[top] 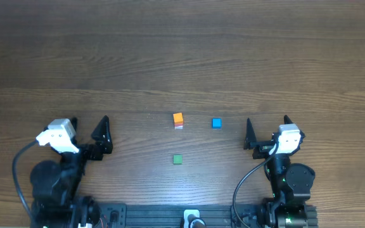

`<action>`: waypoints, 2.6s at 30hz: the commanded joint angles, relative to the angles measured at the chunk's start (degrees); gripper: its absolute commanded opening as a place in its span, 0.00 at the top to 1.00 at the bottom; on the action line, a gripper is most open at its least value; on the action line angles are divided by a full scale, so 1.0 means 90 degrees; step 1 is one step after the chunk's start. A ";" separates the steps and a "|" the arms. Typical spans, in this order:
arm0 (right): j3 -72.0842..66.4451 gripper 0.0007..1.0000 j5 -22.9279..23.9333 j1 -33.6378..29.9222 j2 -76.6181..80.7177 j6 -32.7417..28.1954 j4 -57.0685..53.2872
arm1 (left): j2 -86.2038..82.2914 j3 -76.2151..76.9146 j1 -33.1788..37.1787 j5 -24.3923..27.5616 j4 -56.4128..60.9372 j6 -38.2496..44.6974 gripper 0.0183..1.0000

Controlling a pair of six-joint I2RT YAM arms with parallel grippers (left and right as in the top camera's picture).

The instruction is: Stack Cubes

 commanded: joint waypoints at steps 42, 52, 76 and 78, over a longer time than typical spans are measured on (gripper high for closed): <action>-0.0061 0.01 0.0044 0.0046 -0.0063 0.0000 0.0024 | -0.0680 -0.1812 -0.0061 0.0216 0.1909 0.1035 0.00; -0.0061 0.01 0.0109 0.0046 -0.0063 0.0000 0.0022 | -0.0680 -0.1809 -0.0061 0.0216 0.1909 0.1035 0.00; 0.1739 0.01 0.0002 0.0078 0.0656 0.1222 -0.1392 | -0.0680 -0.1812 -0.0061 0.0216 0.1909 0.1035 0.00; 0.2356 0.01 -0.0085 0.0078 0.1120 0.1219 -0.1926 | -0.0680 -0.1812 -0.0061 0.0219 0.1909 0.1035 0.00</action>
